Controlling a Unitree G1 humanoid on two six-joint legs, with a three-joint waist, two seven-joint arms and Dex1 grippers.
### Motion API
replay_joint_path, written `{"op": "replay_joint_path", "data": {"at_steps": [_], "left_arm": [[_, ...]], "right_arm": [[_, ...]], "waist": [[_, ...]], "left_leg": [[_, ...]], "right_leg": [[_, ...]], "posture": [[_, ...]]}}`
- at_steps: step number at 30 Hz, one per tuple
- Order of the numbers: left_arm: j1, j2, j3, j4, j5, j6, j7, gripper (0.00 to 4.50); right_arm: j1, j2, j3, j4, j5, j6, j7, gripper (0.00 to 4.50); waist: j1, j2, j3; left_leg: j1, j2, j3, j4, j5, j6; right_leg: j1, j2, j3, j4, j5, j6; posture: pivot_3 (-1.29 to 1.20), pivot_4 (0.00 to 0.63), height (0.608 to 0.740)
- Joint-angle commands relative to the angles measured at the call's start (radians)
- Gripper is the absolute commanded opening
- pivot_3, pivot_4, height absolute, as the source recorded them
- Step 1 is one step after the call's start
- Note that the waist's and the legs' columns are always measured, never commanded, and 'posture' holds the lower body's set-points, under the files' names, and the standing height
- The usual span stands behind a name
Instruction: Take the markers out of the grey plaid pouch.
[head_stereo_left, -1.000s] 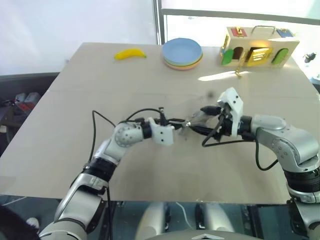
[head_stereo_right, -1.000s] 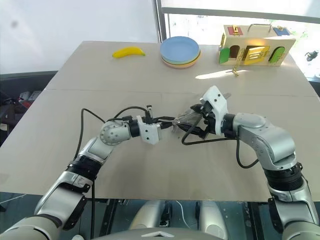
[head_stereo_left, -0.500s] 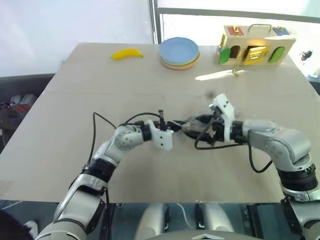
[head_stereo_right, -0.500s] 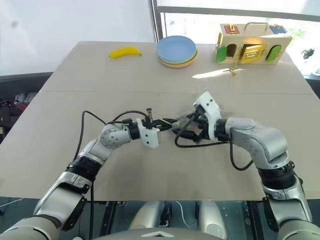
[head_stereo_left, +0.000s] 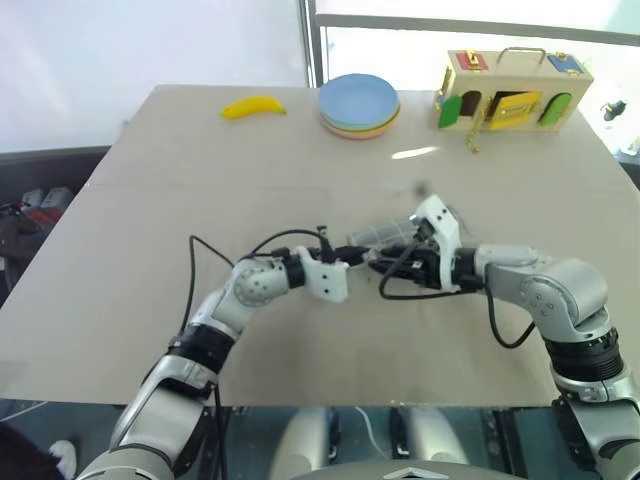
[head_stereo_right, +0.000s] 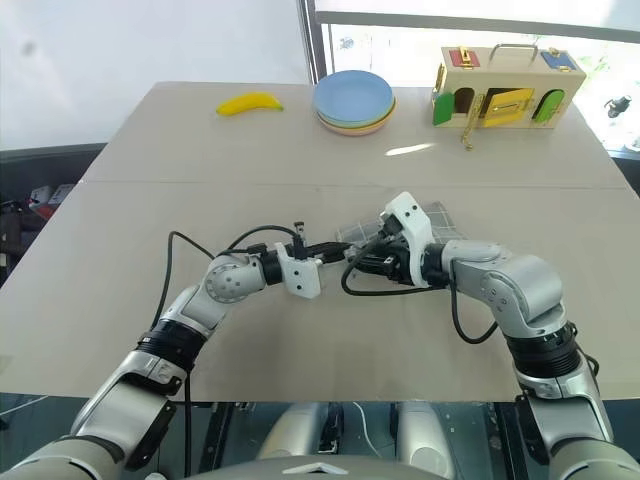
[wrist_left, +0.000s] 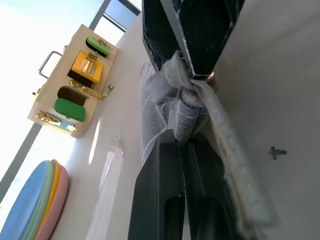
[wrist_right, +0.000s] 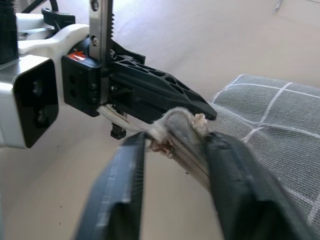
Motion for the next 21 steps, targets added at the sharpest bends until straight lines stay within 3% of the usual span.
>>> {"op": "replay_joint_path", "data": {"at_steps": [1,6,15,21], "left_arm": [[0.000,-0.001,0.010,-0.037,-0.032,-0.001,0.000,0.00],[-0.001,0.000,0.008,-0.028,-0.033,0.000,-0.004,0.00],[0.012,-0.005,0.011,-0.024,-0.095,0.035,-0.028,0.00],[0.020,-0.024,0.029,-0.039,-0.163,0.098,-0.045,0.00]], "right_arm": [[-0.020,0.006,-0.016,-0.023,0.006,-0.012,-0.005,0.03],[-0.024,0.041,-0.051,-0.019,0.025,-0.016,-0.022,0.03],[-0.024,0.179,-0.233,0.000,0.159,0.042,-0.114,0.03],[-0.005,0.202,-0.289,0.007,0.199,0.053,-0.162,0.03]], "waist": [[0.000,0.000,0.000],[0.000,0.000,0.000],[-0.001,0.000,0.000],[-0.001,0.000,0.000]], "left_leg": [[0.000,0.000,0.000,0.000,0.000,0.000],[0.000,0.000,0.000,0.000,0.000,0.000],[0.000,0.000,0.000,-0.001,0.000,0.000],[0.000,0.000,0.000,-0.001,0.000,0.000]], "right_leg": [[0.000,0.000,0.000,0.000,0.000,0.000],[0.000,0.000,0.000,0.000,0.000,0.000],[0.000,0.000,0.000,0.000,0.000,0.000],[0.000,0.000,0.000,0.000,0.000,0.000]], "posture": [[0.00,0.150,0.740],[0.00,0.150,0.740],[0.00,0.150,0.740],[0.00,0.150,0.740]]}}
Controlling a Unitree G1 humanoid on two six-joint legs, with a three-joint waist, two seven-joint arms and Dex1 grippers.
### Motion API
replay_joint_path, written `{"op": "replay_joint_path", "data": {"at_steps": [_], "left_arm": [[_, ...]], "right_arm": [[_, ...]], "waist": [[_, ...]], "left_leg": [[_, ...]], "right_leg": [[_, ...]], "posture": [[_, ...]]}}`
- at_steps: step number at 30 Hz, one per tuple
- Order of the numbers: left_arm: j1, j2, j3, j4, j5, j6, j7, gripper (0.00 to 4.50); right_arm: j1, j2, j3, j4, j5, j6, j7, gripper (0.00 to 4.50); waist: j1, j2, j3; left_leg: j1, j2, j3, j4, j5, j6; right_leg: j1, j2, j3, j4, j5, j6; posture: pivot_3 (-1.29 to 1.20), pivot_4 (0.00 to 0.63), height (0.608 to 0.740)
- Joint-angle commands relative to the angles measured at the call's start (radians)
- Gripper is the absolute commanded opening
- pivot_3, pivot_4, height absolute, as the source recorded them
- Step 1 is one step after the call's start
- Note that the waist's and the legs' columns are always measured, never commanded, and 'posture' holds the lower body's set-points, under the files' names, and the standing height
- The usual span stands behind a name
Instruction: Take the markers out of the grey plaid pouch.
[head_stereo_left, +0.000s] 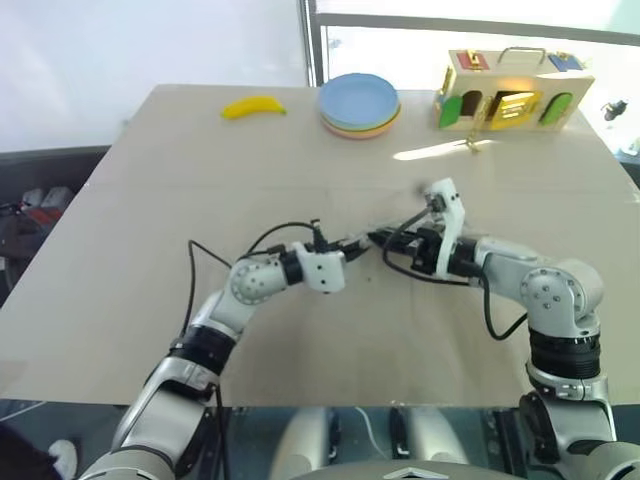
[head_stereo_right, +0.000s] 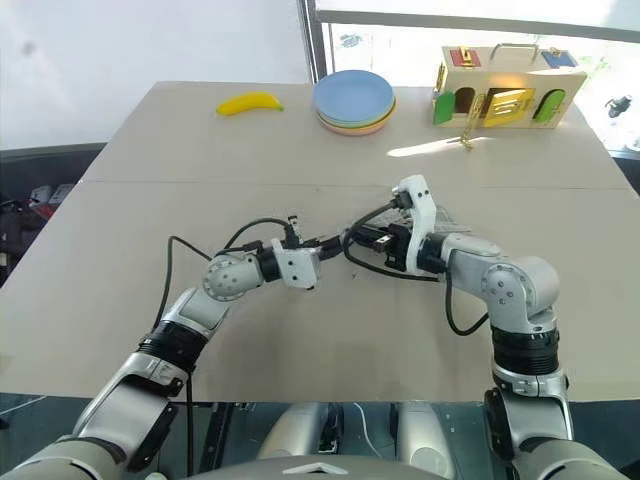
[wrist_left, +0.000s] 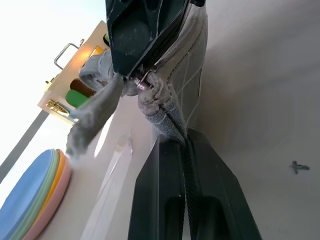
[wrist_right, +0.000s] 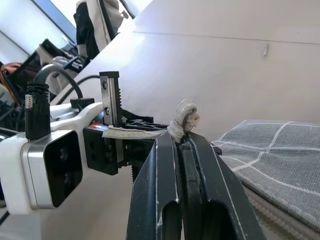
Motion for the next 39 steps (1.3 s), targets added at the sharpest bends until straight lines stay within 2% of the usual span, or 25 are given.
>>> {"op": "replay_joint_path", "data": {"at_steps": [1,5,11,12,14,17,30,32,39], "left_arm": [[0.014,-0.002,0.017,-0.026,-0.031,0.042,-0.019,0.00],[0.019,-0.001,0.018,-0.032,-0.047,0.063,-0.029,0.00],[0.025,-0.002,0.021,-0.041,-0.066,0.085,-0.033,0.00],[0.025,-0.003,0.021,-0.042,-0.068,0.088,-0.033,0.00],[0.022,-0.005,0.024,-0.042,-0.071,0.093,-0.035,0.00],[0.022,-0.007,0.026,-0.046,-0.070,0.096,-0.037,0.00],[0.015,0.006,0.020,-0.042,-0.043,0.067,-0.036,0.00],[0.017,0.014,0.011,-0.040,-0.026,0.050,-0.037,0.00],[0.022,0.035,-0.006,-0.019,0.044,-0.023,-0.020,0.00]], "right_arm": [[-0.007,0.013,-0.077,-0.027,0.058,-0.015,-0.023,0.03],[-0.013,0.031,-0.118,-0.010,0.106,-0.005,-0.050,0.03],[0.006,-0.025,-0.079,-0.025,0.118,-0.013,-0.002,0.03],[0.007,-0.029,-0.070,-0.031,0.123,-0.010,0.005,0.50],[0.012,-0.035,-0.033,-0.050,0.115,-0.014,0.017,0.89],[0.023,-0.034,0.009,-0.062,0.095,-0.029,0.014,2.24],[0.002,-0.044,0.052,0.010,0.046,-0.034,-0.040,2.24],[-0.029,-0.041,0.024,0.040,0.054,-0.030,-0.051,2.24],[-0.117,-0.117,-0.011,0.085,0.086,0.035,-0.019,2.24]], "waist": [[-0.001,0.000,0.000],[-0.001,0.000,0.000],[-0.001,0.000,0.000],[-0.001,0.000,0.000],[-0.001,0.000,0.000],[-0.002,0.000,0.000],[-0.002,0.000,0.000],[-0.002,0.000,0.000],[-0.001,0.000,0.000]], "left_leg": [[0.000,0.000,0.000,0.000,0.000,0.000],[0.000,0.000,0.000,0.000,0.000,0.000],[0.000,0.000,0.000,0.000,0.000,0.000],[0.000,0.000,0.000,0.000,0.000,0.000],[0.000,0.000,0.000,0.000,0.000,0.000],[0.000,0.000,0.000,-0.001,0.000,0.000],[0.000,0.000,0.000,-0.001,0.000,0.000],[0.000,0.000,0.000,-0.001,0.000,0.000],[0.000,0.000,0.000,-0.002,0.000,0.000]], "right_leg": [[0.000,0.000,0.000,0.000,0.000,0.000],[0.000,0.000,0.000,0.000,0.000,0.000],[0.000,0.000,0.000,0.000,0.000,0.000],[0.000,0.000,0.000,0.000,0.000,0.000],[0.000,0.000,0.000,0.000,0.000,0.000],[0.000,0.001,0.000,0.000,0.000,0.000],[0.000,0.001,0.000,0.000,0.000,0.000],[0.000,0.001,0.000,0.000,0.000,0.000],[0.000,0.000,0.000,-0.002,0.000,0.000]], "posture": [[0.00,0.150,0.740],[0.00,0.150,0.740],[0.00,0.150,0.740],[0.00,0.150,0.740],[0.00,0.150,0.740],[0.00,0.150,0.740],[0.00,0.150,0.740],[0.00,0.150,0.740],[0.00,0.150,0.740]]}}
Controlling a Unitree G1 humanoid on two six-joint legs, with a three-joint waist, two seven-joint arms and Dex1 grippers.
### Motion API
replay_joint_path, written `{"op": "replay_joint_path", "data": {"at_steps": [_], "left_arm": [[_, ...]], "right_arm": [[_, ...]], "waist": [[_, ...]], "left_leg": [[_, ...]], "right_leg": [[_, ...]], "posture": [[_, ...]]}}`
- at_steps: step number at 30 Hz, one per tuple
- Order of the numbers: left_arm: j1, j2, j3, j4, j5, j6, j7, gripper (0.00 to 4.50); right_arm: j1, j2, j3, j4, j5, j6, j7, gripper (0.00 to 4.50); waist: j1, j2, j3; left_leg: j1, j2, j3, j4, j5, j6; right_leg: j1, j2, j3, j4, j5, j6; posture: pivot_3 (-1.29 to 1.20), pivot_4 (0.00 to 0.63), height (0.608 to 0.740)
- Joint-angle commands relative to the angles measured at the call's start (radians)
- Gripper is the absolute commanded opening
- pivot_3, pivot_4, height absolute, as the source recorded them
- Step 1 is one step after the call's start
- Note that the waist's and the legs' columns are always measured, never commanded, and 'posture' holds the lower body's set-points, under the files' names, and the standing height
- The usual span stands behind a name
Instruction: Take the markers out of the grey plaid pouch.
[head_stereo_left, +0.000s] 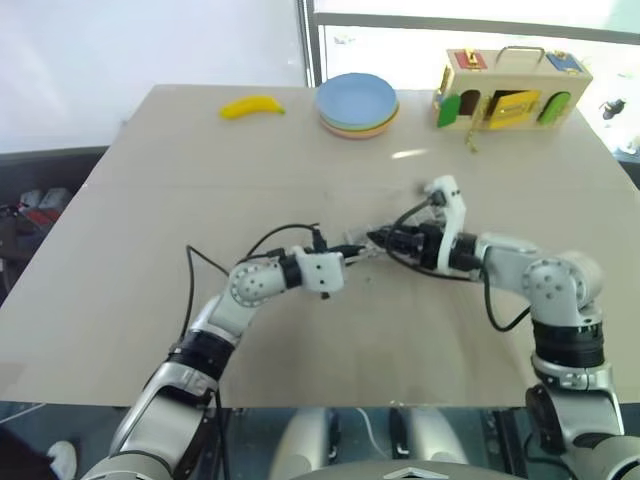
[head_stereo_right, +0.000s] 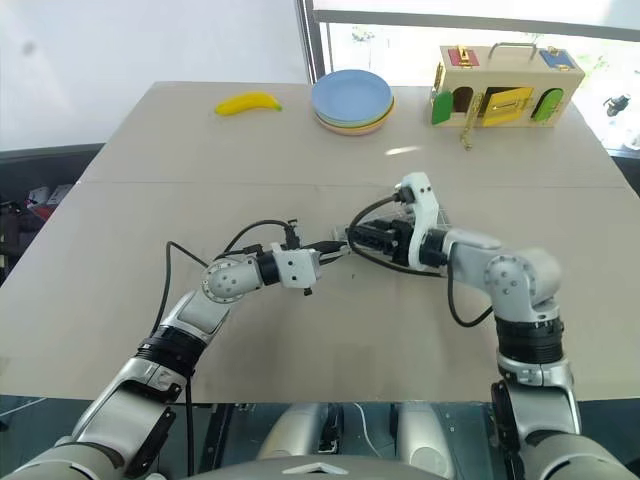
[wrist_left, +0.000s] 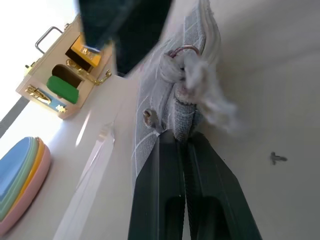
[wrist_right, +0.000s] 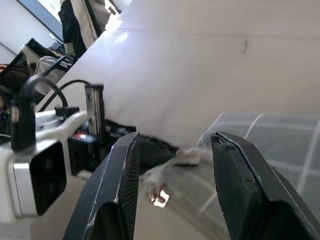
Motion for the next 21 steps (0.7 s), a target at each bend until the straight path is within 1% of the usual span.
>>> {"op": "replay_joint_path", "data": {"at_steps": [1,4,7,11,14,18,21], "left_arm": [[-0.004,0.017,-0.006,0.011,0.051,-0.067,0.022,0.00],[-0.009,0.017,-0.012,0.025,0.090,-0.097,0.046,0.00],[-0.022,0.032,-0.030,0.033,0.186,-0.164,0.094,0.00],[-0.030,0.041,-0.041,0.043,0.240,-0.202,0.133,0.00],[-0.035,0.046,-0.043,0.051,0.256,-0.214,0.154,0.00],[-0.041,0.051,-0.040,0.063,0.259,-0.215,0.166,0.00],[-0.044,0.052,-0.042,0.071,0.259,-0.216,0.169,0.00]], "right_arm": [[-0.037,-0.037,-0.011,-0.001,0.020,0.031,0.028,2.24],[-0.039,-0.066,0.031,0.010,0.014,0.067,0.055,2.24],[-0.019,-0.047,0.066,0.020,0.001,0.076,0.050,2.24],[-0.006,-0.030,0.097,0.029,-0.018,0.072,0.048,2.24],[0.001,-0.034,0.134,0.032,-0.039,0.072,0.061,2.24],[0.012,-0.072,0.184,0.023,-0.075,0.063,0.093,2.24],[0.021,-0.082,0.193,0.007,-0.073,0.072,0.114,2.24]], "waist": [[-0.001,0.000,0.000],[-0.001,0.000,0.000],[-0.001,0.000,0.000],[0.001,0.000,0.000],[0.001,0.000,0.000],[0.001,0.000,0.000],[0.001,0.000,0.000]], "left_leg": [[0.000,0.000,0.000,-0.001,0.000,0.000],[0.000,0.000,0.000,-0.003,0.000,0.000],[0.000,0.000,0.000,-0.004,0.000,0.000],[0.000,0.000,0.000,-0.004,0.000,0.000],[0.000,0.000,0.000,-0.004,0.000,0.000],[0.001,0.000,0.000,-0.004,0.000,0.000],[0.002,0.000,0.000,-0.004,0.000,0.000]], "right_leg": [[0.000,0.000,0.000,-0.001,0.000,0.000],[0.000,0.000,0.000,-0.003,0.000,0.000],[0.000,0.000,0.000,-0.004,0.000,0.000],[0.000,-0.001,0.000,-0.003,0.000,0.000],[0.000,-0.001,0.000,-0.003,0.000,0.000],[0.000,-0.001,0.000,-0.003,0.000,0.000],[0.001,-0.001,0.000,-0.002,0.000,0.000]], "posture": [[0.00,0.150,0.740],[0.00,0.150,0.740],[0.00,0.150,0.740],[0.00,0.150,0.740],[0.00,0.150,0.740],[0.00,0.150,0.740],[0.00,0.150,0.740]]}}
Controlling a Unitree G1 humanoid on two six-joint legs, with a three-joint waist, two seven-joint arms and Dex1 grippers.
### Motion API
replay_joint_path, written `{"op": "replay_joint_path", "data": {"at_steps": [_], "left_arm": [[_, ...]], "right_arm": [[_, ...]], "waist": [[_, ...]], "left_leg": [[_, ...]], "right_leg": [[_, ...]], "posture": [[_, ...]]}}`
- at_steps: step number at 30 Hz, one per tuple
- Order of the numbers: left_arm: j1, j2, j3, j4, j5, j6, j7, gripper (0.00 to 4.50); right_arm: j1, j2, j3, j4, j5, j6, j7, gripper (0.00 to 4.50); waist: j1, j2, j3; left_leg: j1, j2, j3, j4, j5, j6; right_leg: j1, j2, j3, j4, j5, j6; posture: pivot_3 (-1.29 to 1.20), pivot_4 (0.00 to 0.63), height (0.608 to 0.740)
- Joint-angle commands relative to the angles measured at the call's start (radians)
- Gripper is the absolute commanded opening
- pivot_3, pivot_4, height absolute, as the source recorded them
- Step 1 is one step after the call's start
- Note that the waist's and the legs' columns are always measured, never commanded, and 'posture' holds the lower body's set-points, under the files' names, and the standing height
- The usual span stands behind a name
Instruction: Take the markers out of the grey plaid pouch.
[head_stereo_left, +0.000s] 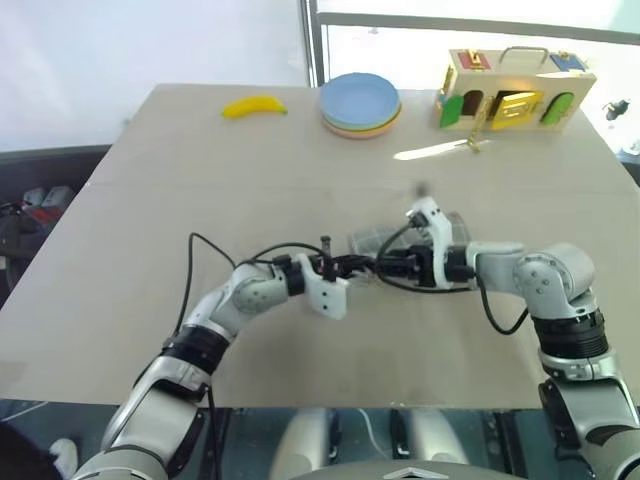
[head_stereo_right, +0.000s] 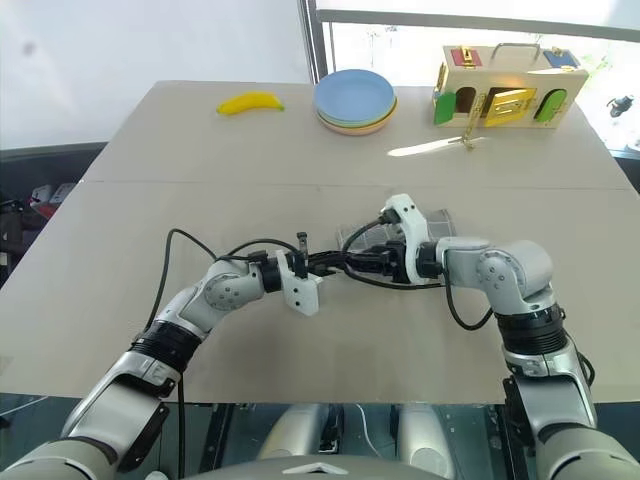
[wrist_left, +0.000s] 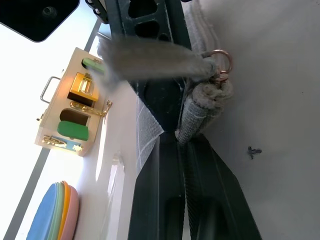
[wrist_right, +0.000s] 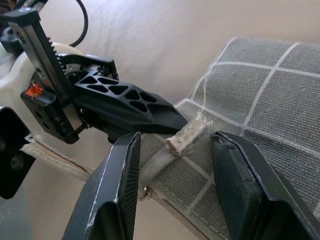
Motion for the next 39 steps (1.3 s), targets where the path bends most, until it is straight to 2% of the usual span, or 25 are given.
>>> {"op": "replay_joint_path", "data": {"at_steps": [1,4,7,10,11,14,20,26,31,39], "left_arm": [[-0.009,0.013,0.001,0.028,0.011,0.010,0.012,0.00],[-0.008,0.009,-0.004,0.030,0.009,0.010,0.011,0.00],[-0.009,0.006,-0.005,0.030,0.005,0.011,0.009,0.00],[-0.011,0.004,-0.006,0.033,0.002,0.012,0.007,0.00],[-0.012,0.003,-0.005,0.036,-0.001,0.015,0.005,0.00],[-0.009,0.003,-0.004,0.042,-0.012,0.019,-0.001,0.00],[0.037,-0.024,0.044,0.029,-0.181,0.126,-0.050,0.00],[0.049,-0.060,0.090,-0.031,-0.306,0.262,-0.083,0.00],[0.051,-0.060,0.115,-0.054,-0.339,0.311,-0.094,0.00],[0.060,-0.045,0.158,-0.074,-0.385,0.358,-0.104,0.00]], "right_arm": [[0.014,-0.007,0.005,-0.039,0.010,0.012,0.029,2.24],[0.018,0.002,0.007,-0.055,0.019,0.021,0.037,2.24],[0.028,0.006,0.009,-0.066,0.020,0.020,0.043,1.54],[0.034,0.009,0.002,-0.071,0.018,0.019,0.042,0.12],[0.035,0.008,-0.005,-0.072,0.016,0.017,0.041,0.02],[0.034,0.012,-0.039,-0.077,0.023,0.011,0.032,0.02],[0.010,0.113,-0.279,-0.085,0.178,0.014,-0.031,0.02],[0.029,0.198,-0.473,-0.041,0.279,-0.017,-0.181,0.02],[0.023,0.223,-0.571,0.013,0.318,-0.073,-0.295,0.02],[0.042,0.177,-0.626,0.116,0.304,-0.169,-0.353,0.02]], "waist": [[-0.001,0.000,0.000],[-0.001,0.000,0.000],[-0.001,0.000,0.000],[-0.001,0.000,0.000],[-0.001,0.000,0.000],[-0.001,0.000,0.000],[-0.002,0.001,0.000],[-0.002,0.000,0.000],[-0.003,0.000,0.000],[-0.003,0.001,0.000]], "left_leg": [[0.000,0.000,0.000,0.000,0.000,0.000],[0.000,0.000,0.000,0.000,0.000,0.000],[0.000,0.000,0.000,0.000,0.000,0.000],[0.000,0.000,0.000,0.000,0.000,0.000],[0.001,0.000,0.000,0.000,0.000,0.000],[0.001,0.000,0.000,0.000,0.000,0.000],[0.001,0.000,0.000,0.000,0.000,0.000],[-0.001,0.000,0.000,0.000,0.000,0.000],[-0.001,0.000,0.000,0.000,0.000,0.000],[-0.001,0.000,0.000,0.000,0.000,0.000]], "right_leg": [[0.000,0.000,0.000,0.000,0.000,0.000],[0.000,0.000,0.000,0.000,0.000,0.000],[0.000,0.000,0.000,0.000,0.000,0.000],[0.000,0.000,0.000,0.001,0.000,0.000],[0.000,0.000,0.000,0.001,0.000,0.000],[0.000,0.000,0.000,0.001,0.000,0.000],[0.000,0.000,0.000,0.001,0.000,0.000],[0.000,0.000,0.000,0.001,0.000,0.000],[-0.001,0.001,-0.001,0.000,0.000,0.000],[-0.001,0.002,0.000,0.000,0.000,0.000]], "posture": [[0.00,0.150,0.740],[0.00,0.150,0.740],[0.00,0.150,0.740],[0.00,0.150,0.740],[0.00,0.150,0.740],[0.00,0.150,0.740],[0.00,0.150,0.740],[0.00,0.150,0.740],[0.00,0.150,0.740],[0.00,0.150,0.740]]}}
